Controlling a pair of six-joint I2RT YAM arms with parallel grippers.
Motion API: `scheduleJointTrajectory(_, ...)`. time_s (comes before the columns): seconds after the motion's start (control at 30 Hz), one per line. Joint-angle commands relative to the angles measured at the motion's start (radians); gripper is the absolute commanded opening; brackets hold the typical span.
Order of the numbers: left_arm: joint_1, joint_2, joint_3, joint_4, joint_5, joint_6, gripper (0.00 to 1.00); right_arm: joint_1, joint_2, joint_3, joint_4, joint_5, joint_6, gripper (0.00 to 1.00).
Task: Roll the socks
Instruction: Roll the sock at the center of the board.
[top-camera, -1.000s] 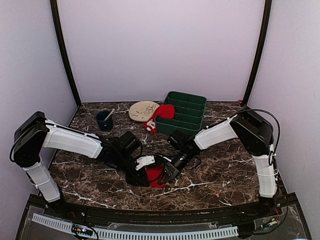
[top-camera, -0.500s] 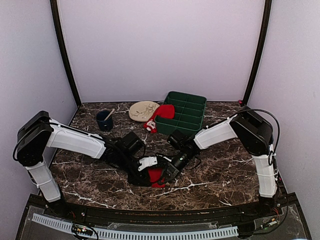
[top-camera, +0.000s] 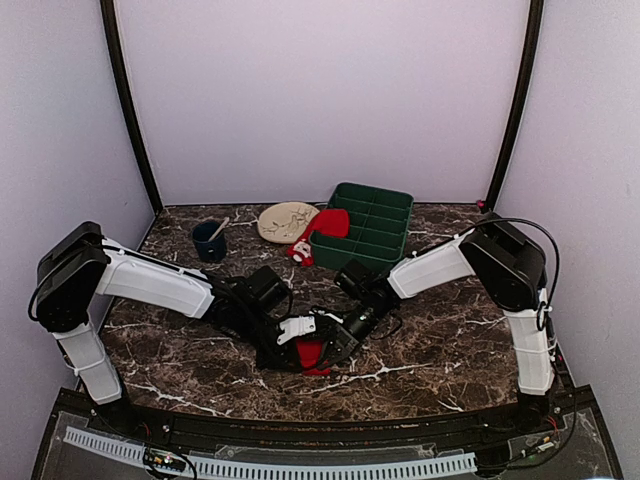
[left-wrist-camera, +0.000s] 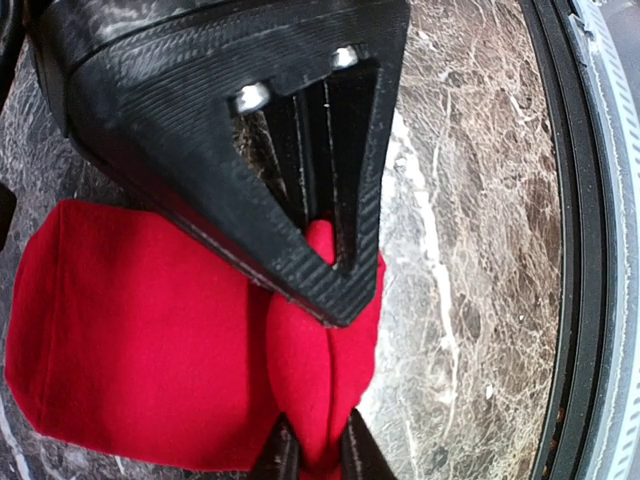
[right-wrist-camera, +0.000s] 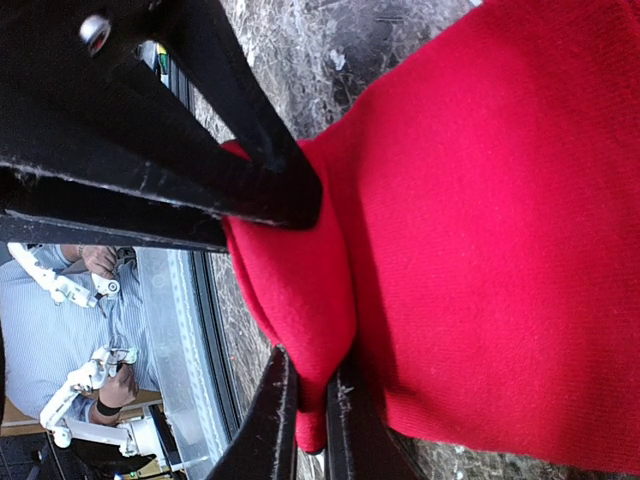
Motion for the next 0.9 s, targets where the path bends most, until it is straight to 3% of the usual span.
scheduleJointTrajectory(0.0, -0.006, 0.013, 0.017, -0.033, 0.023, 0.005, 0.11, -0.007, 0.022, 0.004, -0.003, -0.01, -0.008, 0.05)
scheduleJointTrajectory(0.43, 0.03, 0.055, 0.027, -0.058, 0.121, -0.022, 0.07, -0.017, -0.019, -0.058, 0.082, 0.005, 0.028, 0.27)
scheduleJointTrajectory(0.87, 0.156, 0.092, 0.067, -0.091, 0.283, -0.05, 0.09, -0.048, -0.12, -0.183, 0.269, 0.098, 0.101, 0.28)
